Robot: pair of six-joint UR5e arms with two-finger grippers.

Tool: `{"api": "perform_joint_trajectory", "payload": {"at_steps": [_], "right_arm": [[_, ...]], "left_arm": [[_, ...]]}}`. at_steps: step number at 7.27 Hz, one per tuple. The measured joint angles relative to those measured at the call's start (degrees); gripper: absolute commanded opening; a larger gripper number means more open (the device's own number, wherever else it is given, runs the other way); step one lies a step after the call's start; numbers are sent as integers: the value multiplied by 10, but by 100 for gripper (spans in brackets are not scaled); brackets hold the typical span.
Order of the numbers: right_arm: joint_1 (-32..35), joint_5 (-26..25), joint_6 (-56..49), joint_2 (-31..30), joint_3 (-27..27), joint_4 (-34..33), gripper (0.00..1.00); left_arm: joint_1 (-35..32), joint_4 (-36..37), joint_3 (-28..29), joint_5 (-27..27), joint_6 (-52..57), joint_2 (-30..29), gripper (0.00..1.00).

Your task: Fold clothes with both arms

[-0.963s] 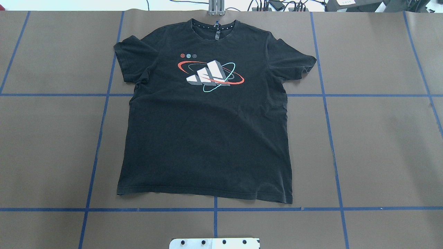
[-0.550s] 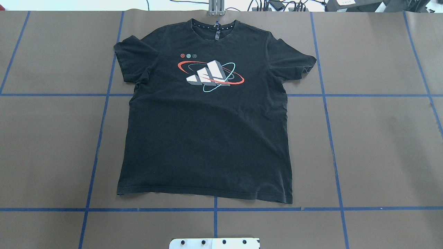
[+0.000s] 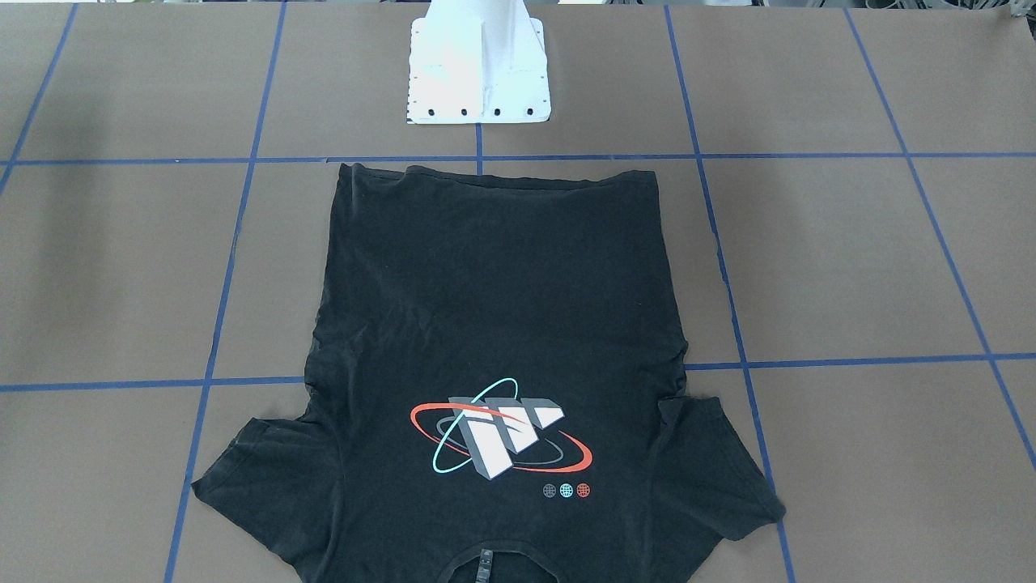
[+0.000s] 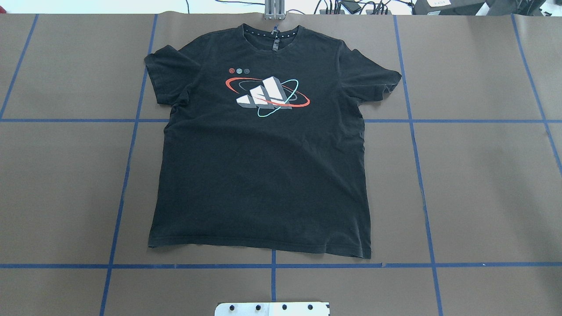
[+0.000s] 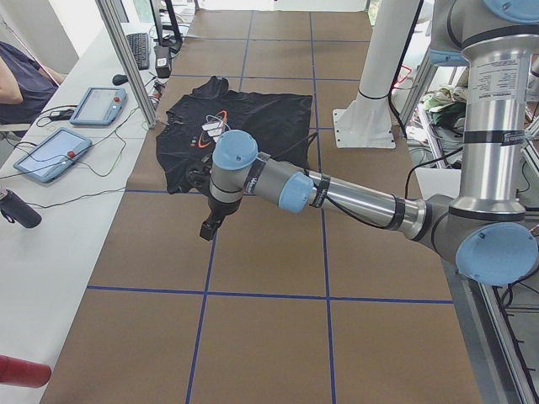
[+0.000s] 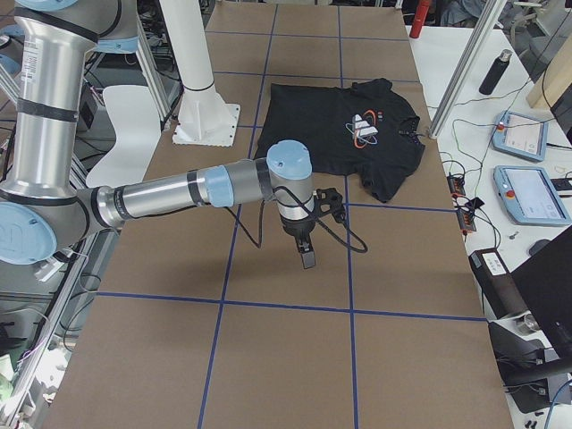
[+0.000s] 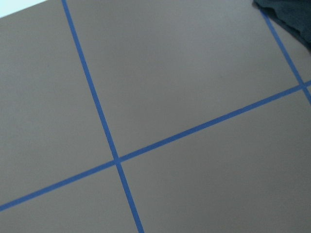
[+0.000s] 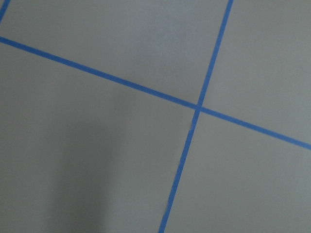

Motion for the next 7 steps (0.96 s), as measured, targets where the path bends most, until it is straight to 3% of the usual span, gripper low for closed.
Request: {"api": "perform_joint_trajectory", "payload": {"at_steps": [3, 5, 7], "right_arm": [[-2, 31, 25, 83, -93, 45, 100], [-4, 75, 36, 163, -169, 48, 100], [-31, 83, 97, 224, -204, 54, 100]], "left_arm": [[2, -121, 37, 2, -14, -55, 100], [22, -188, 69, 1, -119, -91, 100], [86, -258, 98, 3, -209, -125, 100]]}}
